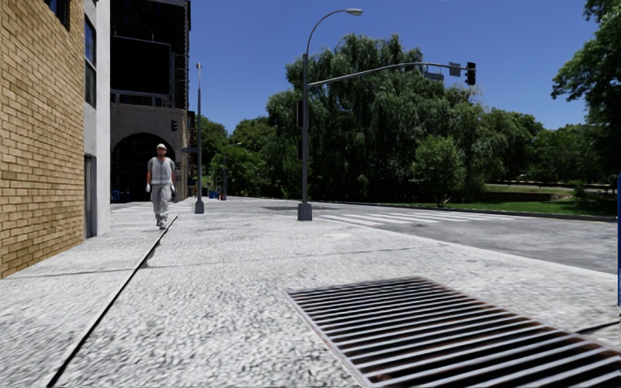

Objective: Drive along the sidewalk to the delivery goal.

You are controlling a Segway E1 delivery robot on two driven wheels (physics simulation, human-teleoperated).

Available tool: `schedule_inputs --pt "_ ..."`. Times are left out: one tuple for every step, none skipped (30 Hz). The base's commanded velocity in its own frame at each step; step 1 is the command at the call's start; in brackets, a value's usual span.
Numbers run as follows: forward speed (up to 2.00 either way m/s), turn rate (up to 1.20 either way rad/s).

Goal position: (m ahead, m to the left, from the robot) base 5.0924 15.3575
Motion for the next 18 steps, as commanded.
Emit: schedule_inputs --pt "2.00 0.00" --pt "2.00 0.00" --pt "2.00 0.00" --pt "2.00 0.00" --pt "2.00 0.00" --pt "2.00 0.00" --pt "2.00 0.00" --pt "2.00 0.00" --pt "2.00 0.00" --pt "2.00 0.00" --pt "2.00 0.00" --pt "2.00 0.00" --pt "2.00 0.00" --pt "2.00 0.00" --pt "2.00 0.00" --pt "2.00 0.00" --pt "2.00 0.00" --pt "2.00 0.00"
